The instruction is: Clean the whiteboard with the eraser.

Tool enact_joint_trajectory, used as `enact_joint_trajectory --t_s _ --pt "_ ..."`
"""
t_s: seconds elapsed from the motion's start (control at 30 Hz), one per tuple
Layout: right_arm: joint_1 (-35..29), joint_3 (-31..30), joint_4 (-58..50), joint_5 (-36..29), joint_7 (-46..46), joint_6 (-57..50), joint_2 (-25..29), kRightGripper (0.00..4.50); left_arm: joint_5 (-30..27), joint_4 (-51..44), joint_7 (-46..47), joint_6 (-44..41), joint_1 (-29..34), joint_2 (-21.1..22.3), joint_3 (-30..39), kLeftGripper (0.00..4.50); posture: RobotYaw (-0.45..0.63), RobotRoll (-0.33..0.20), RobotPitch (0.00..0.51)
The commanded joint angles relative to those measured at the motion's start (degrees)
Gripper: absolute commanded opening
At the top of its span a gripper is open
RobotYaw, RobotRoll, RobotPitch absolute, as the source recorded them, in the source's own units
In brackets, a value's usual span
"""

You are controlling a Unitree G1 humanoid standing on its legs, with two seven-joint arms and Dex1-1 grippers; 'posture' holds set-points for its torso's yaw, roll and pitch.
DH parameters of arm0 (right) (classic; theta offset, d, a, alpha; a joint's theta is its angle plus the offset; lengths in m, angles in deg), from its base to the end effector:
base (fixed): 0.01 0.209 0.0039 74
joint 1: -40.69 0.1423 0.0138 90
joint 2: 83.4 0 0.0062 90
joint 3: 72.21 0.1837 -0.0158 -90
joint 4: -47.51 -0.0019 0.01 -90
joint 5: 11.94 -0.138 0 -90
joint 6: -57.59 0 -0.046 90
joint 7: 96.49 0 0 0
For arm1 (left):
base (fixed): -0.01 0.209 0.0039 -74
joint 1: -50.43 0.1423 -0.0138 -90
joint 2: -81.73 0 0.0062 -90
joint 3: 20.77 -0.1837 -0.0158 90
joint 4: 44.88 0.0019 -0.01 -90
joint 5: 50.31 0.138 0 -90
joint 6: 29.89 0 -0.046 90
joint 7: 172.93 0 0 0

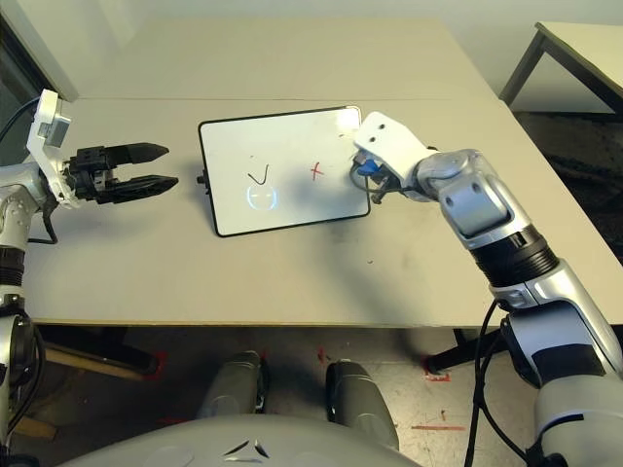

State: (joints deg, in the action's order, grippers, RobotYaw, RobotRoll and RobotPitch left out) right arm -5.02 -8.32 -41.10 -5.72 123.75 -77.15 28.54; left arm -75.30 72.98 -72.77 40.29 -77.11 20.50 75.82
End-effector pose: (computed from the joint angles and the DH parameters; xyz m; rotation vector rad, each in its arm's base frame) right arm 0.3018 -0.1740 0.1928 -0.8703 0.4189 0.6151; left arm 0.2913 0.3168 0.1912 0.1029 0.1320 -1.0861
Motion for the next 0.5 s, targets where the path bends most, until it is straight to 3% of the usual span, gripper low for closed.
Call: enact_joint_trajectory --t_s 0.03,0.17,0.5 --pt "1.6 -4.1 1.0 5.6 -0.3 4.0 -1.0 0.32 0.6 0.0 0.4 0.6 -0.3 -0.7 -0.4 4.5 0.27 0.0 0.034" --pt "2.1 -9.1 3.8 13.4 -0.8 10.0 -1.1 0.32 0.3 -0.7 0.7 0.3 -0.2 -1.2 -0.2 4.5 0.28 0.0 0.031" --pt "3.1 -9.5 6.0 19.5 1.0 11.9 -7.0 0.32 0.8 -0.8 0.7 0.9 -0.4 -1.3 -0.6 4.5 0.28 0.0 0.025"
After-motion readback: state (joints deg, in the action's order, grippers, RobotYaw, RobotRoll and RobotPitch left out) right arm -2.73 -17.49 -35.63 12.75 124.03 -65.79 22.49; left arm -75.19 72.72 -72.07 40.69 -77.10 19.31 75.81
